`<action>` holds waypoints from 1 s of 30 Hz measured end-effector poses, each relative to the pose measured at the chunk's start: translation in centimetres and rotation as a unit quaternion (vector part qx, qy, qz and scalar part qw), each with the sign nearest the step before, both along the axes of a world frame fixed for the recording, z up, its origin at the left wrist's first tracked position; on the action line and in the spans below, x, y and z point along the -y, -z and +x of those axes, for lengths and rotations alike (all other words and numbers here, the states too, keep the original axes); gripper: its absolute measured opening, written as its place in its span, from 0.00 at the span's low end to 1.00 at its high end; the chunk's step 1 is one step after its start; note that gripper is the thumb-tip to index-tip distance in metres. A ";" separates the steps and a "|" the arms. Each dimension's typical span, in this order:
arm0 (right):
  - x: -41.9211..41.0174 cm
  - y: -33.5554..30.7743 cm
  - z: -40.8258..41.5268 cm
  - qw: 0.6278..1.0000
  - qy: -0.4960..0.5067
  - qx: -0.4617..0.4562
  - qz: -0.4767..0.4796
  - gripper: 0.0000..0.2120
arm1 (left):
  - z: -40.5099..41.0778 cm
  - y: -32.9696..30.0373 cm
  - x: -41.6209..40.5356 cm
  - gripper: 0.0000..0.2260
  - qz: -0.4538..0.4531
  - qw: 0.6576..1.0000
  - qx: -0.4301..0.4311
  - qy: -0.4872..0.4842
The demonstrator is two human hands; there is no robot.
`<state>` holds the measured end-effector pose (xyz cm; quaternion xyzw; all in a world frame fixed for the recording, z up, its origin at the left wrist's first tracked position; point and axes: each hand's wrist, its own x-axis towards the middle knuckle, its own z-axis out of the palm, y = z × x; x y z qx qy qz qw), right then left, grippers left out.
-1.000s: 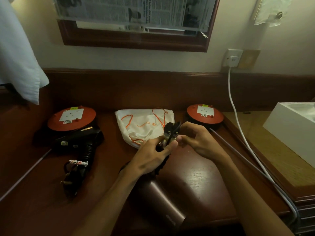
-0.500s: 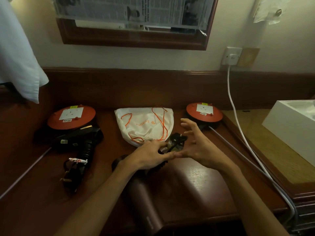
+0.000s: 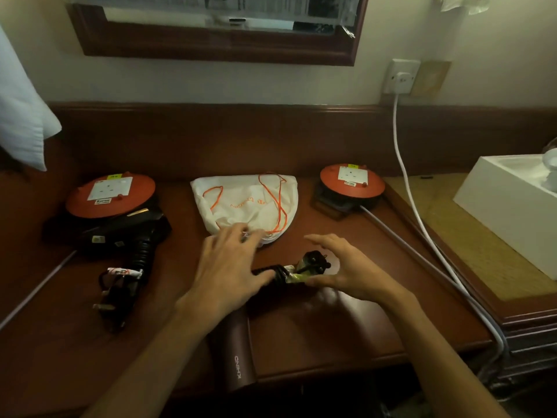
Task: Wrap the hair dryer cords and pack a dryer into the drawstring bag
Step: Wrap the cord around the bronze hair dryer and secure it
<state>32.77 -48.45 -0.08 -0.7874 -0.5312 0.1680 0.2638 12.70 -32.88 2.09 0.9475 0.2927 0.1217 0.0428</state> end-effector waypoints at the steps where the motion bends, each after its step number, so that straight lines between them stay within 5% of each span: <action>1: -0.4 -0.5 -0.8 0.999 -0.013 0.029 0.001 0.37 | -1.3 0.4 0.6 0.35 0.004 0.998 0.021 -0.066; 4: -2.1 -0.4 -3.4 0.986 -0.065 0.153 -0.025 0.32 | -3.4 1.5 1.5 0.36 -0.053 0.986 0.037 -0.155; 10: -1.4 -0.7 -5.3 0.964 -0.055 0.243 -0.095 0.23 | -2.0 1.6 -1.1 0.37 -0.193 0.973 0.119 -0.046; 14: -0.6 -1.7 -5.8 0.973 -0.046 0.183 -0.129 0.25 | -0.7 1.8 -0.9 0.38 -0.182 0.977 0.101 -0.054; 17: -1.6 -2.0 -6.4 0.989 -0.066 0.073 -0.111 0.38 | -1.0 2.7 1.0 0.39 -0.175 0.977 0.052 -0.109; 23: -2.3 -0.4 -6.8 0.980 -0.095 0.101 -0.145 0.45 | -1.0 3.5 1.9 0.34 -0.124 0.987 0.038 -0.095; 30: 1.6 -0.2 -3.0 0.994 0.019 0.054 -0.089 0.46 | 5.2 1.6 2.9 0.35 -0.062 0.997 0.034 0.033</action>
